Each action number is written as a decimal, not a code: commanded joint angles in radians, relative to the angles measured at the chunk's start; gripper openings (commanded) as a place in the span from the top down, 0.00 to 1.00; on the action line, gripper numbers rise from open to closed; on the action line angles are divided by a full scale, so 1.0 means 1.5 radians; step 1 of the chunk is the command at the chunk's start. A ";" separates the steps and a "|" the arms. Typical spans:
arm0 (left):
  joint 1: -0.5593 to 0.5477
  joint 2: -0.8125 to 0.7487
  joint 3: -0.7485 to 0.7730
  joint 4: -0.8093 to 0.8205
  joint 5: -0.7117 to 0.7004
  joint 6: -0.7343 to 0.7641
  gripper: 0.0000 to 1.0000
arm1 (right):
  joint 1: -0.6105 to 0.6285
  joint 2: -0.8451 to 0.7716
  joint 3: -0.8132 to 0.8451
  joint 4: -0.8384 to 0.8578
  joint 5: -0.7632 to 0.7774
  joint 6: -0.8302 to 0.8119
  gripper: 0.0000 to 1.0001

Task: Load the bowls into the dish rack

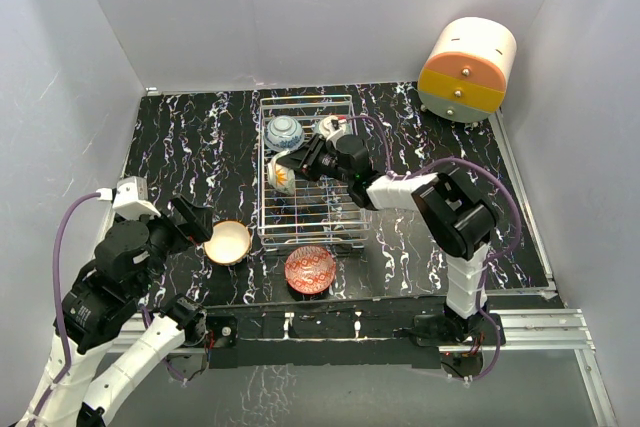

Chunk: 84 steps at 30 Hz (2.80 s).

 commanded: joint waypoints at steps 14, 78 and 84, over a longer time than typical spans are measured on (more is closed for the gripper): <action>-0.001 0.001 0.001 -0.009 -0.006 0.001 0.03 | -0.044 -0.031 -0.091 0.077 -0.014 0.031 0.92; -0.002 0.016 -0.003 -0.002 0.002 -0.001 0.03 | -0.033 -0.060 0.058 -0.342 0.131 -0.156 0.13; -0.002 0.016 -0.010 0.004 0.004 -0.001 0.03 | -0.033 -0.099 0.060 -0.374 0.157 -0.211 0.01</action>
